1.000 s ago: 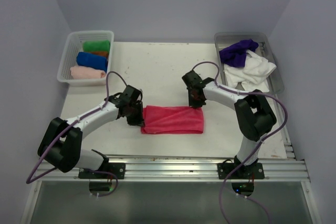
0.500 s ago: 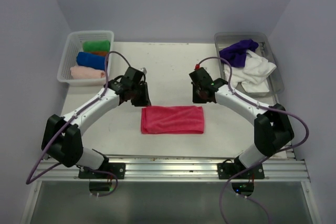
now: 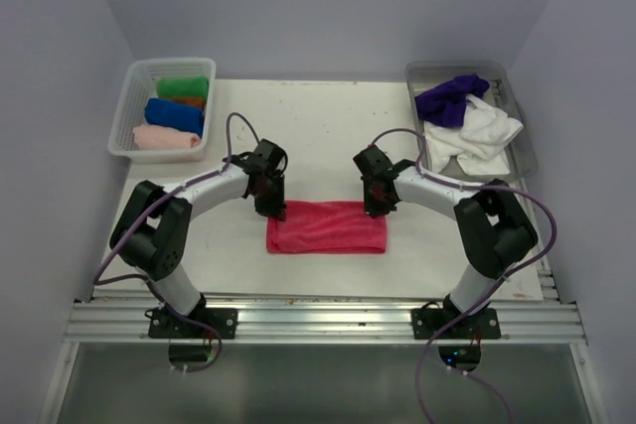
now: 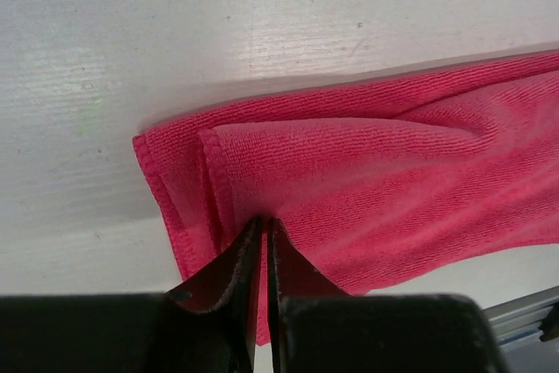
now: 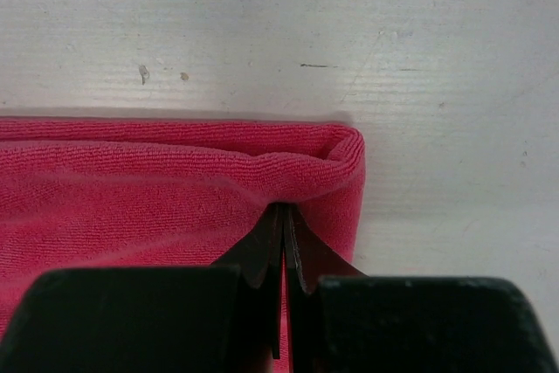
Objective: Roll the towels
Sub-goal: Fold the towel
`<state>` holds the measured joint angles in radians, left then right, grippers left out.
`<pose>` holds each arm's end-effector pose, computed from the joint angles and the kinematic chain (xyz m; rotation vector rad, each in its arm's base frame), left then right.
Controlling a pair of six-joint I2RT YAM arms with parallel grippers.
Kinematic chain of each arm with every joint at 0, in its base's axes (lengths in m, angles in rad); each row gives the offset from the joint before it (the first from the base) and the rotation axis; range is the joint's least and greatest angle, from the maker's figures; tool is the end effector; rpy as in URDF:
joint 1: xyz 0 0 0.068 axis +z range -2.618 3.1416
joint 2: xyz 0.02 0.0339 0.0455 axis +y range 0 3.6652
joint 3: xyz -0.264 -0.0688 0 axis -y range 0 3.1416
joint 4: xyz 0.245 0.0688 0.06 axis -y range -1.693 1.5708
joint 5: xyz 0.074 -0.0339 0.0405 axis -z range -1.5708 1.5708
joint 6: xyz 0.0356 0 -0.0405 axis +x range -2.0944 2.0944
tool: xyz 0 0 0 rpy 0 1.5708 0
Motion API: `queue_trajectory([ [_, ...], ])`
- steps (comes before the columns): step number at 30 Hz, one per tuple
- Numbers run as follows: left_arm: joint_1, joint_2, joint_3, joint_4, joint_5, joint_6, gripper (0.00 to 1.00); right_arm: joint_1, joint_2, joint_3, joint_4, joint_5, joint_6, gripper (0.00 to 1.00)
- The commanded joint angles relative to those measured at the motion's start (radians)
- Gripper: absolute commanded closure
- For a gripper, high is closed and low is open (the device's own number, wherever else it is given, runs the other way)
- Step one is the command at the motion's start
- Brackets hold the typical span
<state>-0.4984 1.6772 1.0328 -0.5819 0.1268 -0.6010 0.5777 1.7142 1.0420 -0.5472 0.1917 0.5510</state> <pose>0.2762 -0.1554 0.1739 -0.1161 2.8821 -0.4183 0.2754 0.1714 0.1669 0.0102 2.7439 0.0376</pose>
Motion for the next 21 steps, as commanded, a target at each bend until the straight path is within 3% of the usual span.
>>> queue_trajectory([
  [1, 0.017, 0.019, 0.001, 0.022, -0.044, 0.053, 0.91, -0.004, 0.028, -0.031, 0.033, 0.021, 0.013, 1.00],
  [16, 0.107, -0.077, -0.004, 0.002, -0.079, 0.064, 0.92, -0.004, -0.215, -0.080, 0.014, 0.049, 0.012, 1.00],
  [21, 0.107, -0.161, -0.005, -0.006, -0.112, 0.058, 0.93, -0.004, -0.219, -0.098, 0.003, 0.052, 0.015, 0.84],
])
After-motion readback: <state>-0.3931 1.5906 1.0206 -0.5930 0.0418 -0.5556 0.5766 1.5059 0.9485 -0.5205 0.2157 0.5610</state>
